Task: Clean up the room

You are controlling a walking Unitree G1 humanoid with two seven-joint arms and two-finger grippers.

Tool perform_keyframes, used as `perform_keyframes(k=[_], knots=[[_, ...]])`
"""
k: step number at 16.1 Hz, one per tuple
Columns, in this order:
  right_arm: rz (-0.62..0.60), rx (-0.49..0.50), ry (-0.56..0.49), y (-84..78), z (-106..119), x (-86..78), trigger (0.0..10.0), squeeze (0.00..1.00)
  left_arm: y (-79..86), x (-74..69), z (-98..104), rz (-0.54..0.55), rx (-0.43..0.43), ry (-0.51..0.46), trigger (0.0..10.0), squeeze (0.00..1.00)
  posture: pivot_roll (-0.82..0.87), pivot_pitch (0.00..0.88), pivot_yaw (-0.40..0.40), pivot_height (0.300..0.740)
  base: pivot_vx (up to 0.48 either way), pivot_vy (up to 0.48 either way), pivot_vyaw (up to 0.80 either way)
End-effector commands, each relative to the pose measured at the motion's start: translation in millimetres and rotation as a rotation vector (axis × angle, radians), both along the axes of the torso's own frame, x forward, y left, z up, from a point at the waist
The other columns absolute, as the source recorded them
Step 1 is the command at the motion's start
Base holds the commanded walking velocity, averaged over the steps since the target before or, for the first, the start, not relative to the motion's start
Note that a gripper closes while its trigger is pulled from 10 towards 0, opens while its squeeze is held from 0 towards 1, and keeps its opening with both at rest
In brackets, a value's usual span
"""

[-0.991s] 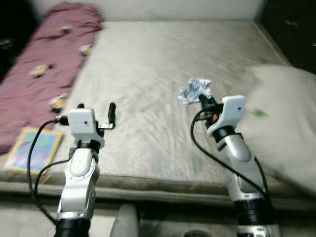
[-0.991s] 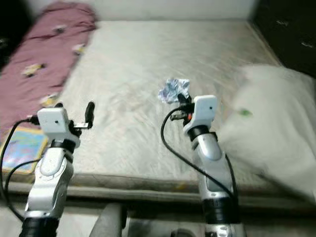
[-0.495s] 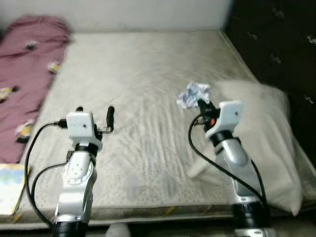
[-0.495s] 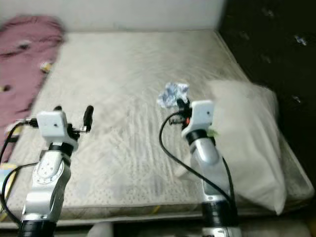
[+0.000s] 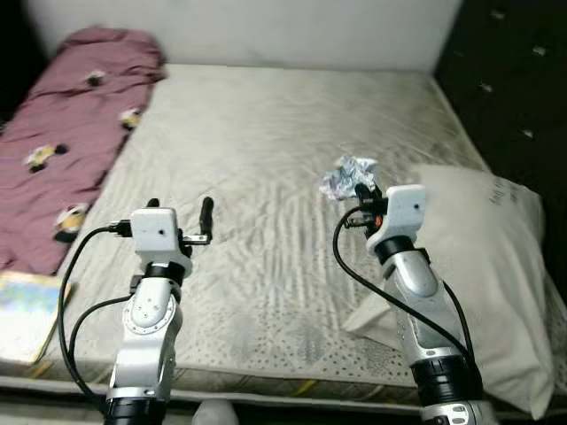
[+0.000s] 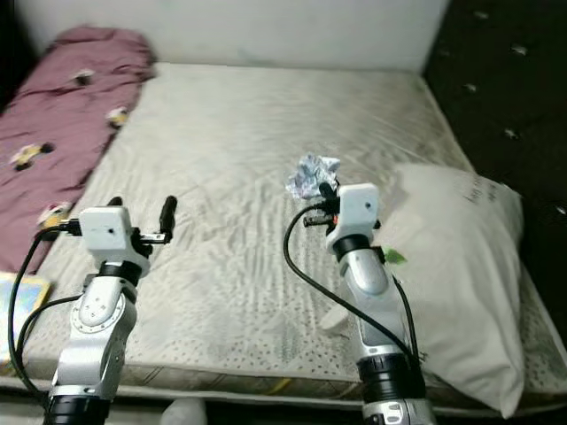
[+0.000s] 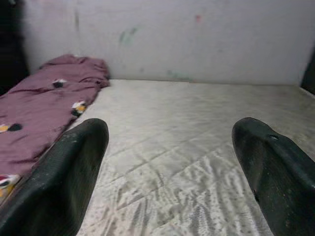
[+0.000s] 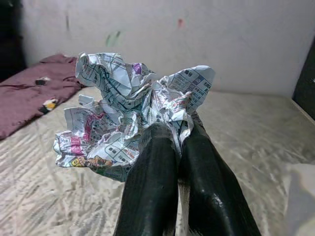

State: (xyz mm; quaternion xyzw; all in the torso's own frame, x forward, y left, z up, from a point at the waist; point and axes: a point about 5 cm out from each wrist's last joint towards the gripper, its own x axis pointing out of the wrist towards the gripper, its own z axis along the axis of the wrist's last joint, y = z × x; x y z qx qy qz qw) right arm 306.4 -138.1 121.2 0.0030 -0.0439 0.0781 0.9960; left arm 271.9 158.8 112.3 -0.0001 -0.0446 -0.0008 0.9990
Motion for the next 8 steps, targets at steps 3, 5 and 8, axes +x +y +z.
perform_keyframes(k=[3,5,8], knots=[[-0.035,-0.003,0.014,-5.3,-4,1.7,10.0,0.0,-6.5,7.4,3,-0.021,-0.024,-0.009,10.0,0.0,-0.02,0.0,-0.006,0.74,0.0,0.305,0.0],[-0.029,0.001,0.006,-2.1,-2,3.8,10.0,0.0,-7.3,8.8,5,-0.023,-0.026,-0.014,10.0,0.0,-0.03,0.0,-0.001,0.74,0.0,0.459,0.0],[0.023,0.008,-0.029,12.2,7,9.6,10.0,0.0,-9.9,10.9,6,-0.045,-0.033,-0.016,10.0,0.0,-0.03,0.0,0.002,0.74,0.0,0.46,0.0]])
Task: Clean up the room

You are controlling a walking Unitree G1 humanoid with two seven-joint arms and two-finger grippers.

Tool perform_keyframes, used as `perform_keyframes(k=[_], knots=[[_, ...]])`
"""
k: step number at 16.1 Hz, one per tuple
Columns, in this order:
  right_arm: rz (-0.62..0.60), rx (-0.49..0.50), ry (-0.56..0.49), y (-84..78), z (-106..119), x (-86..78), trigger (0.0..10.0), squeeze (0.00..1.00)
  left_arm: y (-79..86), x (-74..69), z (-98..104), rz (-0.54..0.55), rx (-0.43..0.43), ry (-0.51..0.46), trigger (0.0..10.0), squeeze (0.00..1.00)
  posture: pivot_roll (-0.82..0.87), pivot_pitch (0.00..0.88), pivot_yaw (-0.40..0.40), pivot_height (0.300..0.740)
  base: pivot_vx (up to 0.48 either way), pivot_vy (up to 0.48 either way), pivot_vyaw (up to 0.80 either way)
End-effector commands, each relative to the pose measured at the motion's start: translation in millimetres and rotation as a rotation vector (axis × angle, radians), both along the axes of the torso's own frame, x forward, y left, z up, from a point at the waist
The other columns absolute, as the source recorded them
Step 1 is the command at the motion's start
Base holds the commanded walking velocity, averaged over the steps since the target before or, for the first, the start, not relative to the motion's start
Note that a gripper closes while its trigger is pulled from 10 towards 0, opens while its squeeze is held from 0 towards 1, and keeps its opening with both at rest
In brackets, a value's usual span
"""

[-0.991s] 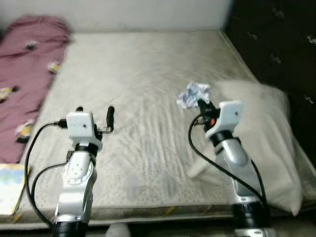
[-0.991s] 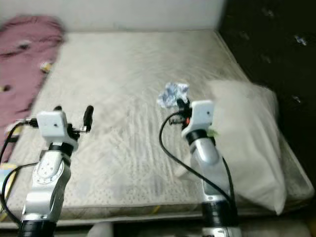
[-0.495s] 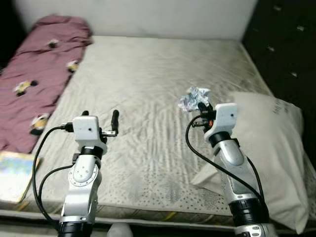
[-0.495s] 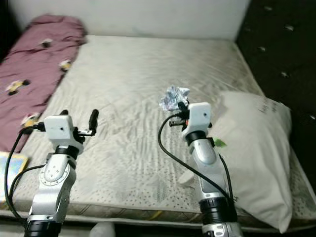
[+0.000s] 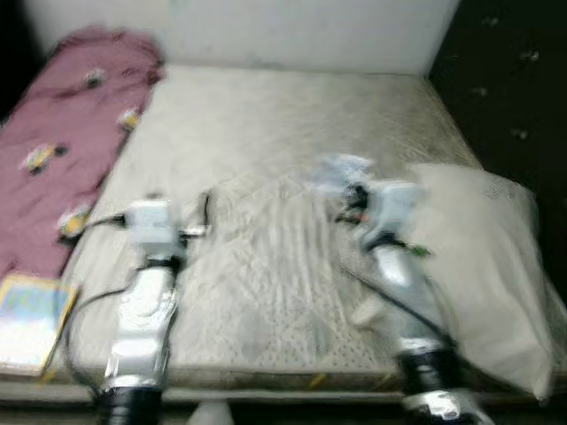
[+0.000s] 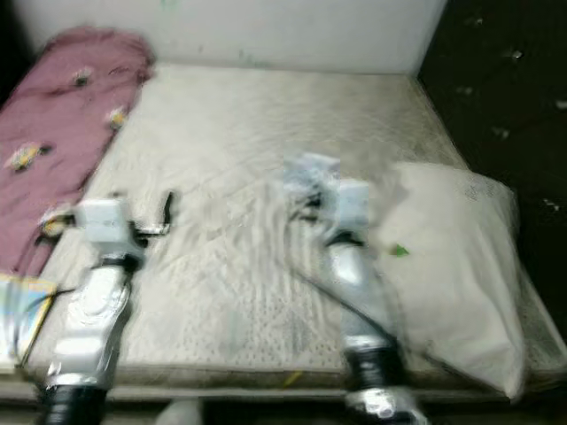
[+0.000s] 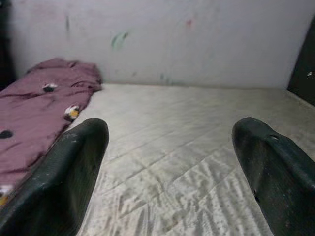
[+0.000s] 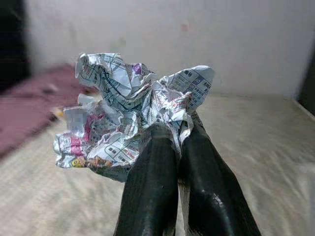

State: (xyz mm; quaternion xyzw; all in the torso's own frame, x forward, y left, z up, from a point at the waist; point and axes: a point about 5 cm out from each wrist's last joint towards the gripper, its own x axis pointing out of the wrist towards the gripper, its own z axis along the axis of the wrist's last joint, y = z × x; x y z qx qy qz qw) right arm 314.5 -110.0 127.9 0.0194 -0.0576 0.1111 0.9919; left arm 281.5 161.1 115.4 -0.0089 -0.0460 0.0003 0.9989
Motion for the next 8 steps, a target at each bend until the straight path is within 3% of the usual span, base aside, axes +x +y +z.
perform_keyframes(k=[1,6,8], knots=[[-0.047,-0.025,-0.009,-14.7,1.8,4.0,10.0,0.0,-10.5,2.7,5.3,-0.039,-0.023,-0.018,10.0,0.0,-0.03,0.0,0.001,0.74,0.0,0.461,0.0],[-0.06,-0.027,-0.015,-20.8,4.0,7.8,10.0,0.0,-3.1,0.6,6.8,-0.009,-0.039,-0.019,10.0,0.0,-0.03,0.0,-0.006,0.74,0.0,0.458,0.0],[-0.058,-0.036,-0.019,-18.6,4.0,8.4,10.0,0.0,-2.4,0.1,7.4,0.013,-0.031,-0.022,10.0,0.0,-0.03,0.0,-0.007,0.74,0.0,0.137,0.0]])
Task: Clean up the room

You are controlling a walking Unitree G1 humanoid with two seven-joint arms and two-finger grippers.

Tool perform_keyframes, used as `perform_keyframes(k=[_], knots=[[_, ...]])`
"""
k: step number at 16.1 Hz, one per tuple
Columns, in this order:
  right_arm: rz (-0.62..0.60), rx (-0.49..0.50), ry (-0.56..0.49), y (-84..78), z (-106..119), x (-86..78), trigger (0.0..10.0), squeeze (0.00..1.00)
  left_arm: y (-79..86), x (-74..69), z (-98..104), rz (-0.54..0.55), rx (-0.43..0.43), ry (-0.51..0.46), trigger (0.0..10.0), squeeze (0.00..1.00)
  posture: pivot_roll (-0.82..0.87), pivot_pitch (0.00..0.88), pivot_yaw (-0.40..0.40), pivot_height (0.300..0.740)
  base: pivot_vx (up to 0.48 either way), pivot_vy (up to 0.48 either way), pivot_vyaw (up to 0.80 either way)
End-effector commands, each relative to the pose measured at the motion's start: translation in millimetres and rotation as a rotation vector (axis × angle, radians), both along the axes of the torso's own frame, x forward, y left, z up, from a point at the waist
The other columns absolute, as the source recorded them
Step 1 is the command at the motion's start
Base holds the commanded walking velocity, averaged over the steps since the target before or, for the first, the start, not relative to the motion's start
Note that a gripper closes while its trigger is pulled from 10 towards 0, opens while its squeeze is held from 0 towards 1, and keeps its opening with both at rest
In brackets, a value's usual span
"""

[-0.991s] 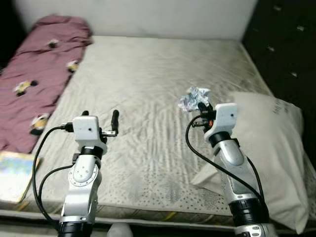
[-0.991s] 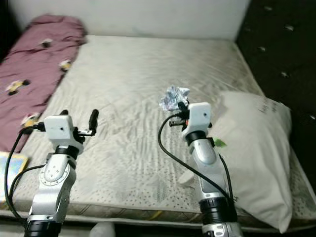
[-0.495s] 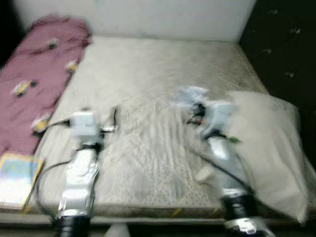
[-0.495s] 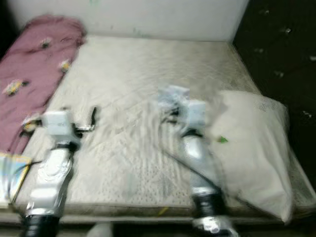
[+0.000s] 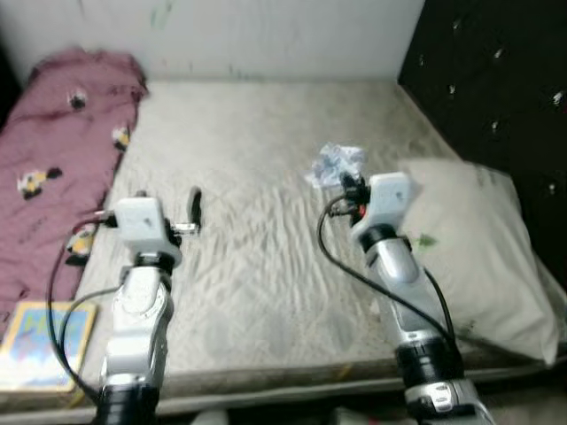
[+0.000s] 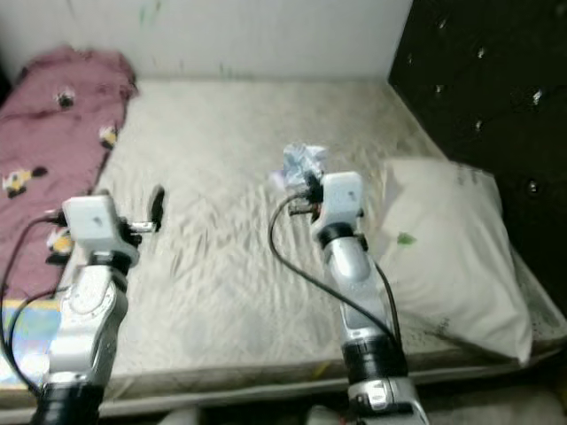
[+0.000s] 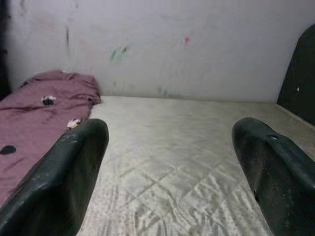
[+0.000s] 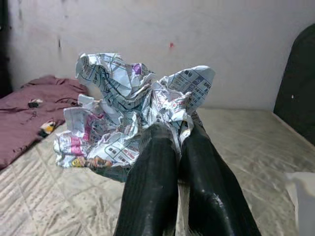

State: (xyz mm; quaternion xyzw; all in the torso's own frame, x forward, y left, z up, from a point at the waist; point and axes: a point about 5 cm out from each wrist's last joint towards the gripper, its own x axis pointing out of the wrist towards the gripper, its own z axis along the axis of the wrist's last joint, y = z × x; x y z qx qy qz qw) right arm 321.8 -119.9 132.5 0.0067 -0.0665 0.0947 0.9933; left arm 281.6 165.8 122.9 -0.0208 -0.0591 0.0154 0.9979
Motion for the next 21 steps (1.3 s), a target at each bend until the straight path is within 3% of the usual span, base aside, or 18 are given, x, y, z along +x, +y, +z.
perform_keyframes(k=[1,5,8,18,21], knots=[[-0.021,-0.021,-0.002,-7.4,-0.6,1.4,10.0,0.0,-7.8,0.2,-0.1,-0.021,-0.01,0.006,10.0,0.0,-0.03,0.0,-0.007,0.74,0.0,0.0,0.0],[-0.009,-0.03,-0.005,-4.8,-0.5,1.2,10.0,0.0,-8.6,0.4,1.1,-0.023,-0.02,0.009,10.0,0.0,-0.02,0.0,-0.008,0.74,0.0,0.465,0.0],[-0.008,-0.033,-0.006,-3.5,0.0,2.6,10.0,0.0,-7.6,1.8,2.9,-0.02,-0.021,0.008,10.0,0.0,-0.02,0.0,-0.008,0.74,0.0,0.47,0.71],[-0.027,-0.014,-0.004,-5.0,-0.3,4.8,10.0,0.0,-9.0,2.2,3.4,-0.032,-0.037,0.013,10.0,0.0,-0.03,0.0,-0.002,0.74,0.0,0.469,0.0],[-0.024,-0.013,0.007,-5.5,-0.9,6.0,10.0,0.0,-10.2,2.9,3.5,-0.035,-0.04,0.014,10.0,0.0,-0.03,0.0,-0.004,0.74,0.0,0.469,-0.77]])
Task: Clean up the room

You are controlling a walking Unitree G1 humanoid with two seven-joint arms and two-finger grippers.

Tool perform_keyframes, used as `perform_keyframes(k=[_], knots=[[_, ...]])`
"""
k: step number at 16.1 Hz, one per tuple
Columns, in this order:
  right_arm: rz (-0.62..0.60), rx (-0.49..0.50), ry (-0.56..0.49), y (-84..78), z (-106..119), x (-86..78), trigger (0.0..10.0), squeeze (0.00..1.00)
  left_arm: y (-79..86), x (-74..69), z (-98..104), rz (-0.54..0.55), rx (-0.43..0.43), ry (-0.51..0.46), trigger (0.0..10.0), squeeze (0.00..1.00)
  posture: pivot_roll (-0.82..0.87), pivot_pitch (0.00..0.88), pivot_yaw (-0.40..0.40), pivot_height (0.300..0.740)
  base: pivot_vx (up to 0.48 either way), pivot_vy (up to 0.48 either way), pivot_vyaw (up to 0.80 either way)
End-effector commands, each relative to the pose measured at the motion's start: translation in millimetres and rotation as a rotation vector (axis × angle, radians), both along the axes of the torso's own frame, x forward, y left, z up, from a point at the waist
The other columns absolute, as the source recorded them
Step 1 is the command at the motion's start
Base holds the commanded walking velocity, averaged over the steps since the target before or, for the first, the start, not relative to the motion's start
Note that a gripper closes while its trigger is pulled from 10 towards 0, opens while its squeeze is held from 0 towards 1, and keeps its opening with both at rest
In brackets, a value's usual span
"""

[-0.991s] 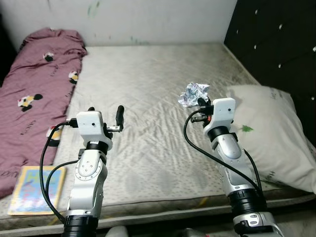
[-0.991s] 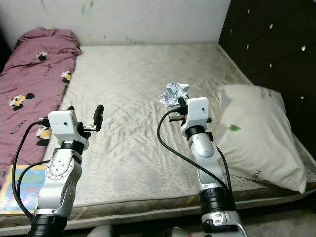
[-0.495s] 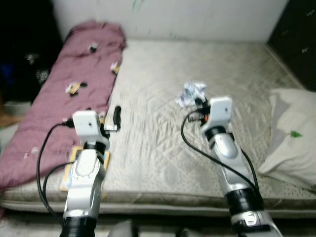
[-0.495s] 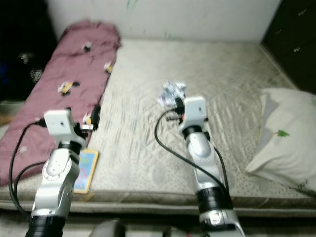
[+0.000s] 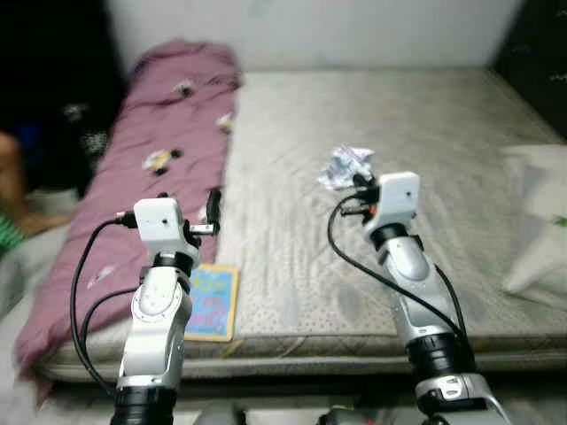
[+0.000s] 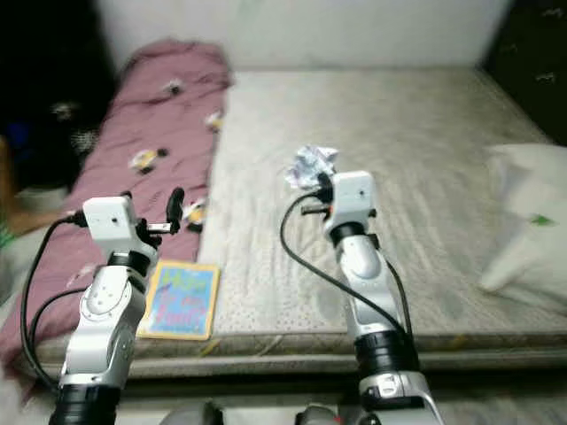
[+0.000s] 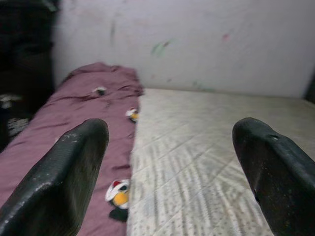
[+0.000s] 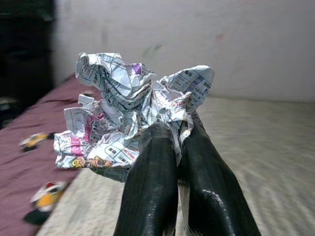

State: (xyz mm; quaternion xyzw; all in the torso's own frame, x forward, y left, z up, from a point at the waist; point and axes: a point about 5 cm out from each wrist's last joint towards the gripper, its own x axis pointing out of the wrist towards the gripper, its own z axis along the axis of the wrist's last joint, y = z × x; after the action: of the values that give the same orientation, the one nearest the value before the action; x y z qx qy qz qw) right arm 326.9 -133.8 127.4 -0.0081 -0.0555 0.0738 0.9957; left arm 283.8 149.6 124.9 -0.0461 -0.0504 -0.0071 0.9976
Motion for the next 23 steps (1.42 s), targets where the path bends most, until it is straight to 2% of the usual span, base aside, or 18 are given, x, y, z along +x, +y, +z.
perform_keyframes(k=[1,21,23], knots=[[0.019,0.015,-0.016,8.4,4.6,1.2,10.0,0.0,5.8,1.0,1.6,0.011,0.008,-0.002,10.0,0.0,-0.03,0.0,-0.005,0.74,0.0,0.469,0.0],[0.053,0.012,-0.038,13.4,7.5,0.0,10.0,0.0,4.8,0.2,1.4,0.016,0.001,0.0,10.0,0.0,-0.03,0.0,-0.008,0.74,0.0,0.469,0.0],[0.065,-0.006,-0.042,15.6,6.7,-1.9,10.0,0.0,5.7,-2.3,2.0,0.036,0.023,-0.014,10.0,0.0,-0.03,0.0,-0.009,0.74,0.0,0.229,0.0]])
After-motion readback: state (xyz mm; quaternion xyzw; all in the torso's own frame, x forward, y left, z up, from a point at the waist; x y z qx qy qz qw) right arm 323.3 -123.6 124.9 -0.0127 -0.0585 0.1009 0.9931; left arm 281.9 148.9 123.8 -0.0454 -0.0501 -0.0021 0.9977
